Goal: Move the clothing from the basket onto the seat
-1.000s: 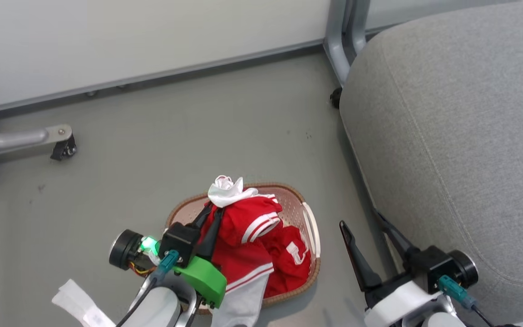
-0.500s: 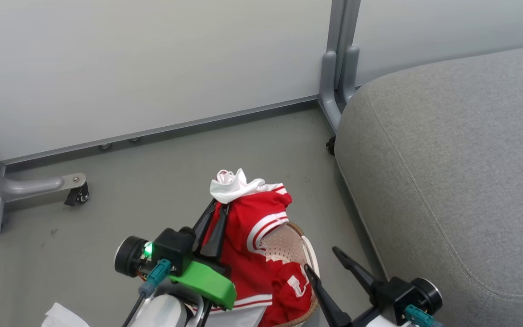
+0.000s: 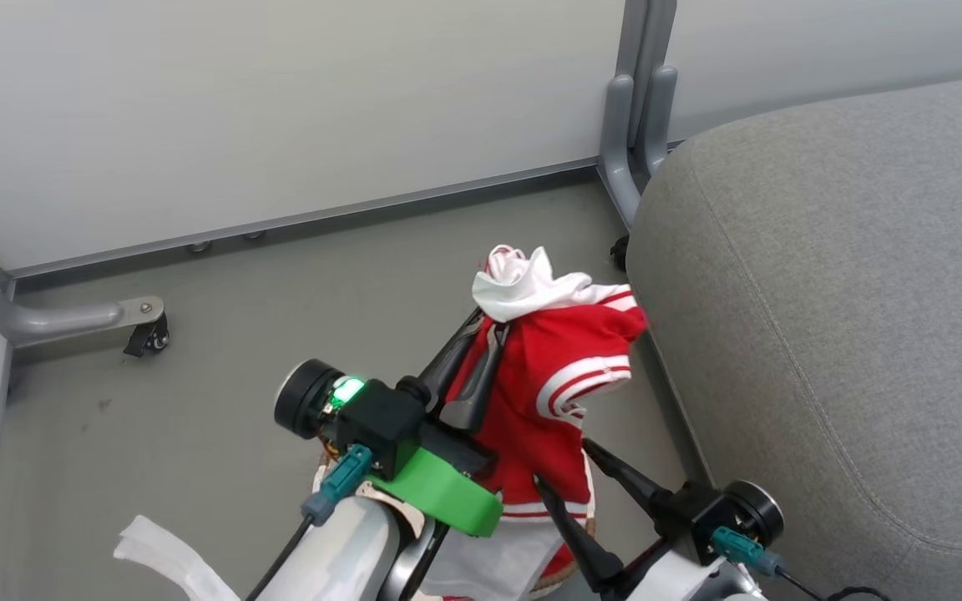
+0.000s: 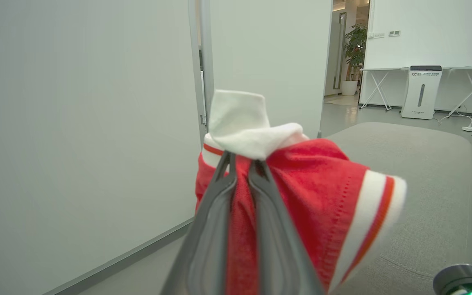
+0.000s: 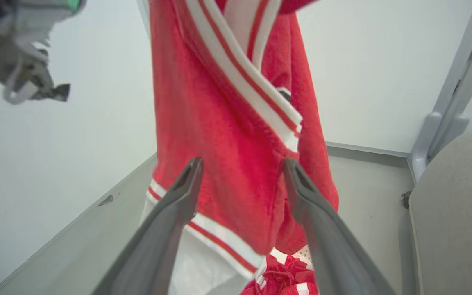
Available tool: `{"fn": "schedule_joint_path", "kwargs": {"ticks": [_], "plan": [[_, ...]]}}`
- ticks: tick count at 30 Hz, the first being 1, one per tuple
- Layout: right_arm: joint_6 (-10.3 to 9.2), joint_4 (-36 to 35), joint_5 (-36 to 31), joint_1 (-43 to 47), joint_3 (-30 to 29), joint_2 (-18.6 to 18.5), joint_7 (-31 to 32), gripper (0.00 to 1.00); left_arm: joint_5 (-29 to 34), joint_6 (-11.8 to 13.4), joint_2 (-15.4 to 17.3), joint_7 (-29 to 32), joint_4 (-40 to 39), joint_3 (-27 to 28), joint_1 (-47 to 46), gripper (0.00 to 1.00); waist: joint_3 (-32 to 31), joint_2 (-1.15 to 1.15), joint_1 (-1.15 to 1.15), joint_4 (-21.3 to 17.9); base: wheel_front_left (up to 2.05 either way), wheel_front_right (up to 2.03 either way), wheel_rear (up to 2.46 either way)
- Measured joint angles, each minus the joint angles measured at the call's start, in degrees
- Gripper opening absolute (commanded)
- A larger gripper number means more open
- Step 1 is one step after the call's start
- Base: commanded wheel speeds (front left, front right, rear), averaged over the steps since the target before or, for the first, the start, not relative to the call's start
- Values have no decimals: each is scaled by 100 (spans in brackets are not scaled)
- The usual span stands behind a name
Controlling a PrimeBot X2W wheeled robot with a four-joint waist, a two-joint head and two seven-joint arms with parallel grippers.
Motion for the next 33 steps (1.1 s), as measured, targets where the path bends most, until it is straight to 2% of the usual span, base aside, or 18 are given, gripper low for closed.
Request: {"fn": "schedule_joint_path", "kwargs": {"ticks": [6,17,18,19,20,27,33], "plan": [[0,526,122,-146,-86,3,0,100,-12,-76,-107,110,-204,-214,-246,0,35,0,0,60,0,0,0],[0,660,613,-359,420,16,0,100,-119,-82,-151,203,-294,-344,-362,0,39,0,0,54,0,0,0],[0,638,623,-380,422,10,0,85,-120,-82,-151,209,-283,-343,-363,0,46,0,0,53,0,0,0],[0,616,644,-402,424,4,0,27,-123,-82,-151,209,-278,-343,-363,0,54,0,0,53,0,0,0],[0,595,648,-416,442,-1,0,0,-134,-81,-151,209,-272,-343,-364,0,62,0,0,54,0,0,0],[0,550,697,-450,615,-113,0,0,-56,9,-67,208,-164,-342,-424,0,112,0,0,72,0,0,0],[0,318,613,-455,498,-146,0,0,-80,103,42,182,-120,-258,-410,0,193,0,0,16,0,0,0]]}}
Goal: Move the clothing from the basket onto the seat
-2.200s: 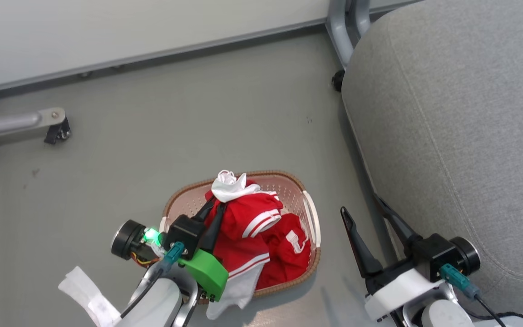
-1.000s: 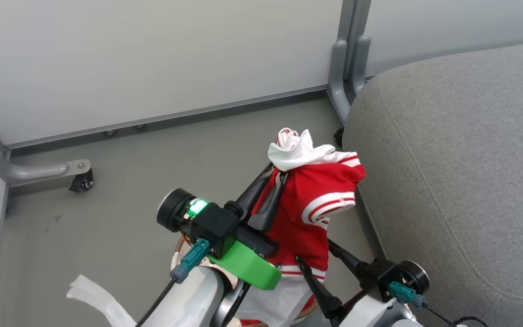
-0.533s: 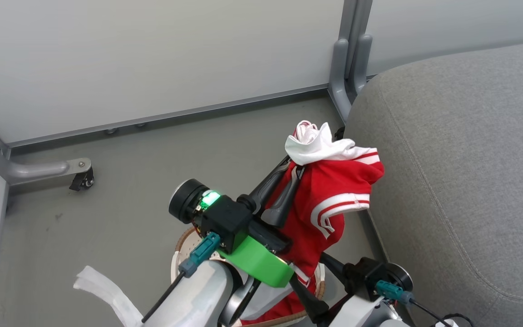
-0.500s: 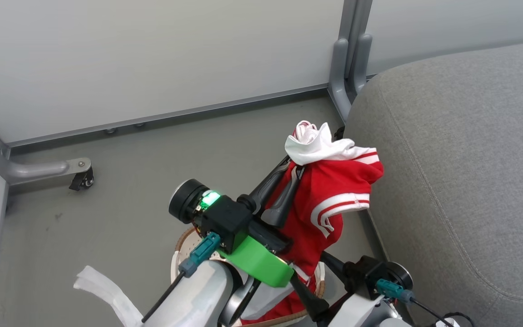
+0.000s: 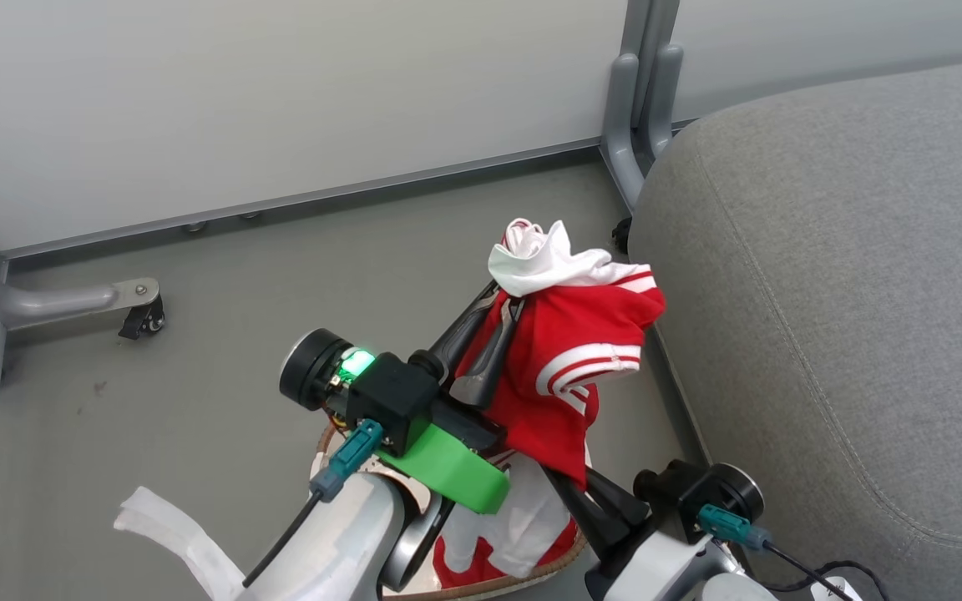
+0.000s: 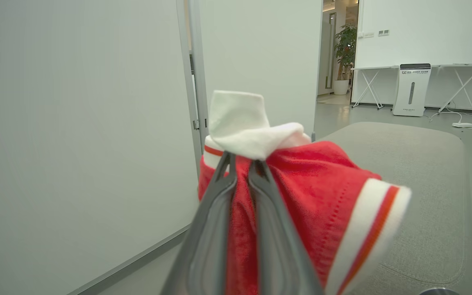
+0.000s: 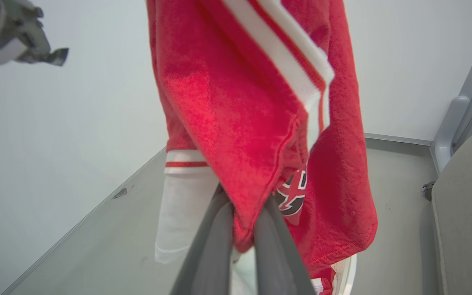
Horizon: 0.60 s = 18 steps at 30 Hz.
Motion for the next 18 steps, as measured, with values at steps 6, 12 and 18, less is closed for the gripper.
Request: {"fn": "schedule_joint_path", "kwargs": {"ticks": [6,12,18], "plan": [[0,-210,-114,3,-114,-8,0,0,31,101,54,-48,10,54,16,100,60,0,0,-55,0,0,0],[0,-378,-266,18,-223,-15,0,0,31,146,105,-58,58,71,22,100,75,0,0,-81,0,0,0],[0,-491,-342,20,-318,-11,0,0,-27,183,127,-74,99,112,46,100,99,0,0,-105,0,0,0]]}}
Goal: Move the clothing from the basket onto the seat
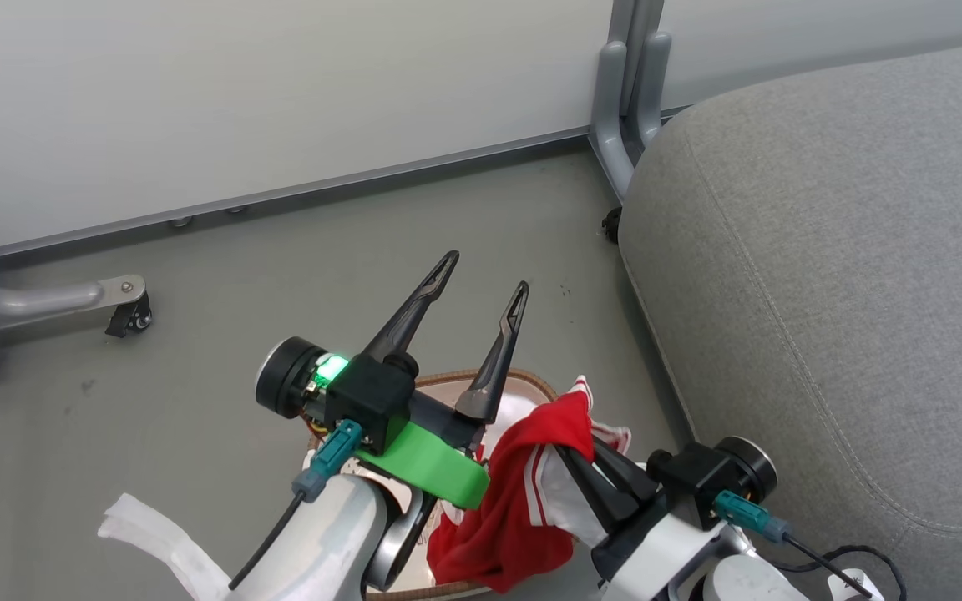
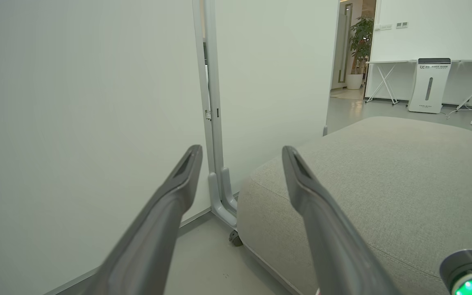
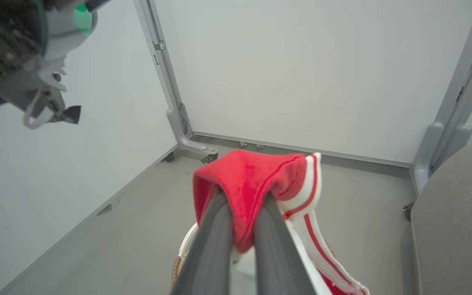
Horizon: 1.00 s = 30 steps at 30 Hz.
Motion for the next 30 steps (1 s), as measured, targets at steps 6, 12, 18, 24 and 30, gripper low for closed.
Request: {"fn": "schedule_joint_path", "kwargs": {"ticks": [6,12,18,24,30], "plan": [[0,-96,2,-12,-104,9,0,0,-43,25,40,-5,54,49,29,100,65,0,0,-24,0,0,0],[0,-346,-37,-42,-313,25,0,0,-11,63,112,-34,104,68,42,100,135,0,0,-54,0,0,0],[0,-693,-87,-132,-604,52,0,0,90,199,226,-93,62,270,194,100,254,0,0,-157,0,0,0],[0,-1118,-107,-265,-862,62,0,0,291,115,357,-111,-123,465,417,100,453,0,0,-317,0,0,0],[0,-1606,-45,-465,-1115,-4,0,0,571,-86,516,-112,-436,694,577,100,759,0,0,-538,0,0,0]]}}
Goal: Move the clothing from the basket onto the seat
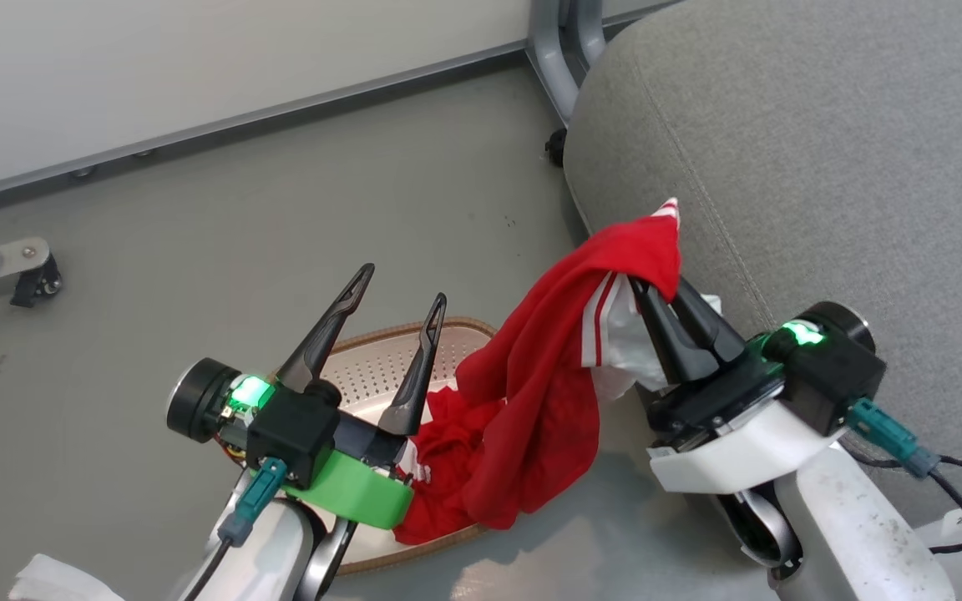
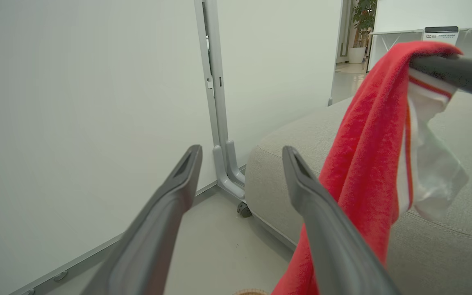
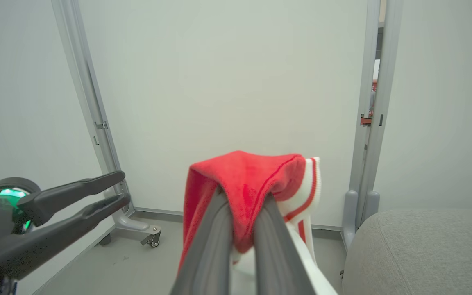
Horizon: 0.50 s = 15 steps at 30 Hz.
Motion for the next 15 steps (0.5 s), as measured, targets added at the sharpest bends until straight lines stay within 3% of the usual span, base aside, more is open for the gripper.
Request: {"fn": "schedule_joint_path", "kwargs": {"ticks": [7,15], "plan": [[0,-554,2,-96,-491,-58,0,0,277,-229,108,-9,-149,209,102,100,413,0,0,-350,0,0,0],[0,-969,59,69,-949,176,0,0,526,-454,237,-8,-22,308,76,100,760,0,0,-944,0,0,0]]}}
